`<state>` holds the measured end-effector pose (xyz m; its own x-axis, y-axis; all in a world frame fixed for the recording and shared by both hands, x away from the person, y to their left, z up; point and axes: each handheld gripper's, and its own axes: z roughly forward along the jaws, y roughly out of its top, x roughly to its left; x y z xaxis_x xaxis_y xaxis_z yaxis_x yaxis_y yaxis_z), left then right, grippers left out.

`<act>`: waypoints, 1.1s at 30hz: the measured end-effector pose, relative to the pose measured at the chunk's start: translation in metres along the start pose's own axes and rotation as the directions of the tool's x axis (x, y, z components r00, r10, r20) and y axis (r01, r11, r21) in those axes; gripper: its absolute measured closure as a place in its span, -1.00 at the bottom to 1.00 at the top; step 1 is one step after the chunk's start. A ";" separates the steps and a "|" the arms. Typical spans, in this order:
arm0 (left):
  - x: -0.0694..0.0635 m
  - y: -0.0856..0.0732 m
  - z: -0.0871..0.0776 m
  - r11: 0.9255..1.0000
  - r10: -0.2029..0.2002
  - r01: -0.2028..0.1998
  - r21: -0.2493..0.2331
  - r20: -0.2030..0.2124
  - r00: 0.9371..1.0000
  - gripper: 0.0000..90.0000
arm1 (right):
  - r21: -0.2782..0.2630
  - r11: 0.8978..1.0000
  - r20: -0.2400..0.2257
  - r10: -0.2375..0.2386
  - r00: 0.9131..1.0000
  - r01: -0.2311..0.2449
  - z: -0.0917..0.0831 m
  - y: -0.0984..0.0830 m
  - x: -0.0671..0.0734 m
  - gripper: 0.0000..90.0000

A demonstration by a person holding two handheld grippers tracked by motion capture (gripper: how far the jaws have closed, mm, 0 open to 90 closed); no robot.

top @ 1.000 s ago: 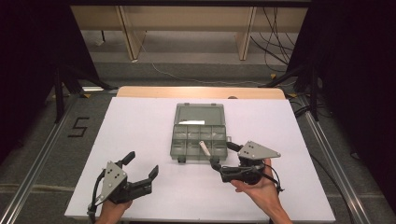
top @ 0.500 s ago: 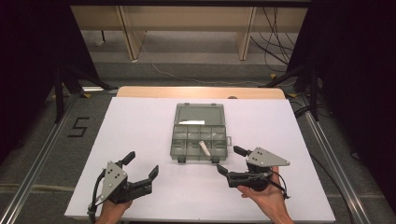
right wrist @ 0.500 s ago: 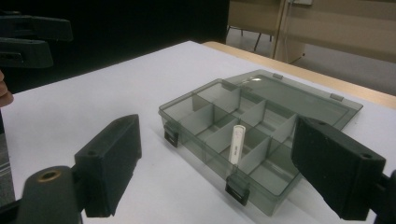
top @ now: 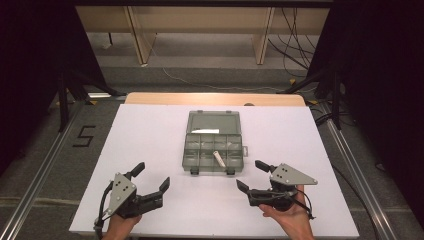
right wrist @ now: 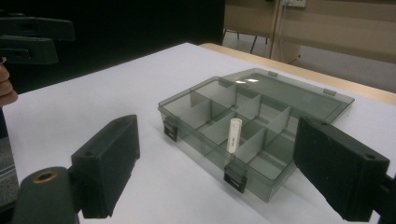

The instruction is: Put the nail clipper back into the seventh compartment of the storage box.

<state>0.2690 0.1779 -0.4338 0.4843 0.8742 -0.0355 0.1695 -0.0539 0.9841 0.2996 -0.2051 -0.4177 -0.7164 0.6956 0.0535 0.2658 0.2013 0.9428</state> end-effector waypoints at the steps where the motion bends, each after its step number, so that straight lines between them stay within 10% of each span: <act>1: 0.000 0.000 0.000 1.000 -0.001 0.001 0.000 0.000 1.000 -0.74 | 0.001 1.000 -0.005 -0.007 1.000 0.007 -0.001 -0.001 -0.001 -0.65; 33: 0.000 0.000 0.000 1.000 0.000 0.000 -0.006 0.004 1.000 -0.74 | -0.025 1.000 0.031 0.005 0.999 -0.005 -0.019 -0.019 0.000 -0.65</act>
<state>0.2693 0.1778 -0.4341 0.4875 0.8724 -0.0364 0.1646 -0.0509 0.9850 0.2817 -0.2220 -0.4295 -0.6945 0.7179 0.0482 0.2531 0.1811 0.9503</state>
